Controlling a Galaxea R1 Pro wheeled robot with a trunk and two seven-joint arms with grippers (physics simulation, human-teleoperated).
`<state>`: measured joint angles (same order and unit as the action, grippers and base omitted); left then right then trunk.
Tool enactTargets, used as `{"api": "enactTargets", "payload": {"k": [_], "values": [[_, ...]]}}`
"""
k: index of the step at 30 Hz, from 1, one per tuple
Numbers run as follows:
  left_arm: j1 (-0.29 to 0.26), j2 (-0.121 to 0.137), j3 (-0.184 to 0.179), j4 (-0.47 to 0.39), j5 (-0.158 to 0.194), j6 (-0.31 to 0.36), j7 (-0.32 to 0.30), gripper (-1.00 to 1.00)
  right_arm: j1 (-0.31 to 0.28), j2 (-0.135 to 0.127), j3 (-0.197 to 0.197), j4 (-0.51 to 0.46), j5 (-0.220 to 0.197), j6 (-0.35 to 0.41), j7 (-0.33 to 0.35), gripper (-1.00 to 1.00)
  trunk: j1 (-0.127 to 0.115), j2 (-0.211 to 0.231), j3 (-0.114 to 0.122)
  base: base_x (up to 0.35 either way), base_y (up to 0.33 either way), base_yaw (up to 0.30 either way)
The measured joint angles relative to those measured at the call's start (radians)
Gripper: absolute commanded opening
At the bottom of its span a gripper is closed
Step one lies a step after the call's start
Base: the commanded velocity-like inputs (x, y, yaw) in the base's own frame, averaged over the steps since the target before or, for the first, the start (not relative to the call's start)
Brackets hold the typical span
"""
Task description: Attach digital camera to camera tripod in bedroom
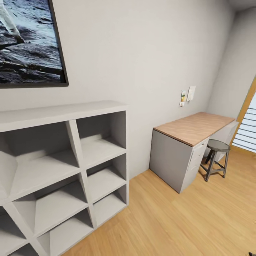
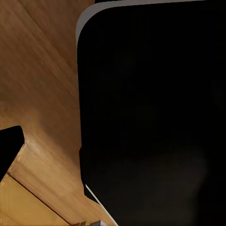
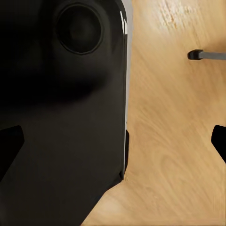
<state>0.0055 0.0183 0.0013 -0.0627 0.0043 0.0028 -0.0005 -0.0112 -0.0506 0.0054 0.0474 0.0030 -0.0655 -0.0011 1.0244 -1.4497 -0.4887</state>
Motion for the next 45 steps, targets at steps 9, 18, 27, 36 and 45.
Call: {"api": "enactTargets", "payload": {"k": [9, 18, 27, 36, 45], "values": [[0.000, 0.000, 0.000, 0.000, 0.000, 0.000, 0.000, 1.00, 0.000, 0.000, 0.000, 0.000, 0.000, 0.000, 0.000, 1.00, 0.000, 0.000, 0.000, 0.330, 0.034, -0.300], [0.000, 0.001, 0.000, 0.000, 0.000, 0.000, 0.000, 1.00, 0.000, 0.000, 0.000, 0.000, 0.000, 0.000, 0.000, 1.00, 0.000, 0.000, 0.000, 0.331, 0.005, -0.300], [0.000, 0.002, 0.000, 0.000, 0.001, 0.000, 0.000, 1.00, 0.000, 0.000, 0.000, 0.000, 0.000, 0.000, 0.000, 1.00, 0.000, 0.000, 0.000, 0.325, 0.000, -0.300], [0.000, 0.002, 0.000, 0.000, 0.000, 0.000, 0.001, 1.00, 0.000, 0.000, 0.000, 0.000, 0.000, 0.000, 0.000, 1.00, 0.000, 0.000, 0.000, 0.256, 0.000, -0.300], [0.000, 0.002, 0.000, 0.000, 0.001, 0.000, 0.001, 1.00, -0.001, 0.000, 0.000, 0.000, 0.000, 0.000, 0.000, 1.00, 0.001, 0.000, 0.000, 0.025, 0.000, -0.300]]}}
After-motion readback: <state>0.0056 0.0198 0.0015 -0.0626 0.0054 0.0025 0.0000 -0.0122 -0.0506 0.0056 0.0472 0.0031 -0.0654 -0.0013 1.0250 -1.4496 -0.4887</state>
